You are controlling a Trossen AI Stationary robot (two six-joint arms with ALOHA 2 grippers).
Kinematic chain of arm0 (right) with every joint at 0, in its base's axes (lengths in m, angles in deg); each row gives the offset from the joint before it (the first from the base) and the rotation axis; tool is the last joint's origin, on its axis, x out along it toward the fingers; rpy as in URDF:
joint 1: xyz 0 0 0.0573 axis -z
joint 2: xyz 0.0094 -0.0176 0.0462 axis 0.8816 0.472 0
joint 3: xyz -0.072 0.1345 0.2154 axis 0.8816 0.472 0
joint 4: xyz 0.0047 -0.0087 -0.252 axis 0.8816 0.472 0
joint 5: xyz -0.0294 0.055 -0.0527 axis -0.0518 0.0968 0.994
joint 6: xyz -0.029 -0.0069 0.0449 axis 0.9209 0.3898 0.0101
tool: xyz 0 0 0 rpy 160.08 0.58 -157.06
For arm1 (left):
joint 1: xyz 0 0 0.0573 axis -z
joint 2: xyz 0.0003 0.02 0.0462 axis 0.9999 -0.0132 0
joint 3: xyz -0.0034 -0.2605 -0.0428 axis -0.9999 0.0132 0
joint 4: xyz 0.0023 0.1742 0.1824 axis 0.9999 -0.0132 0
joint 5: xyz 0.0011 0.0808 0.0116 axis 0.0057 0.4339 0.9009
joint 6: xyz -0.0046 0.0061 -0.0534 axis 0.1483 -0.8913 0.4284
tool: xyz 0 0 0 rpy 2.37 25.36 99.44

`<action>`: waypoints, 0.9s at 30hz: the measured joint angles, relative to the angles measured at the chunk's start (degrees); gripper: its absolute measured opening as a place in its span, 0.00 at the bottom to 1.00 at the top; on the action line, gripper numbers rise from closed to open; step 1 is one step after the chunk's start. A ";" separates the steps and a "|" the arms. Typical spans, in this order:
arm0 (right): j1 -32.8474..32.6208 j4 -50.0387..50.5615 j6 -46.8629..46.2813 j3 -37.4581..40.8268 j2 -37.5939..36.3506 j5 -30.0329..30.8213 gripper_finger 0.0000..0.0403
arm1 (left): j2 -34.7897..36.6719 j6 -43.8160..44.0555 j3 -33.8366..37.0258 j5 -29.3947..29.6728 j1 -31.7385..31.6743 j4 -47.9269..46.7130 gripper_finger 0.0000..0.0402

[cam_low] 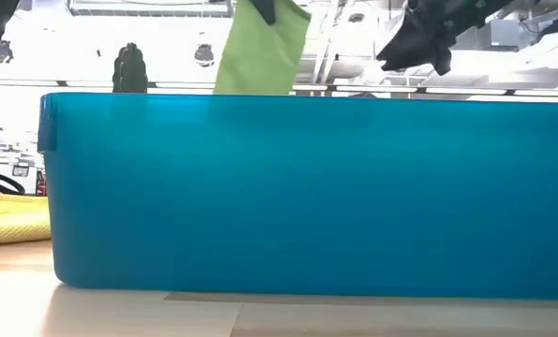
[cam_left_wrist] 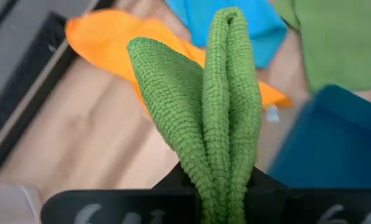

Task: Fold microfiber towels
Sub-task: Put the folded green microfiber towel into the blue bin

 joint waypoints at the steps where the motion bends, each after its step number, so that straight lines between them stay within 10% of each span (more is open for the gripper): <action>1: -0.70 0.00 -1.05 0.00 -0.02 0.00 0.36 | 0.03 1.87 -0.16 -0.03 1.29 -0.93 0.00; 16: -13.93 -3.52 -17.86 0.00 3.43 0.08 0.31 | -0.67 34.69 0.54 11.05 23.35 -1.10 0.00; 27: -23.41 -4.80 -18.66 0.02 6.13 1.92 0.30 | -7.48 56.85 3.03 20.31 25.43 10.23 0.00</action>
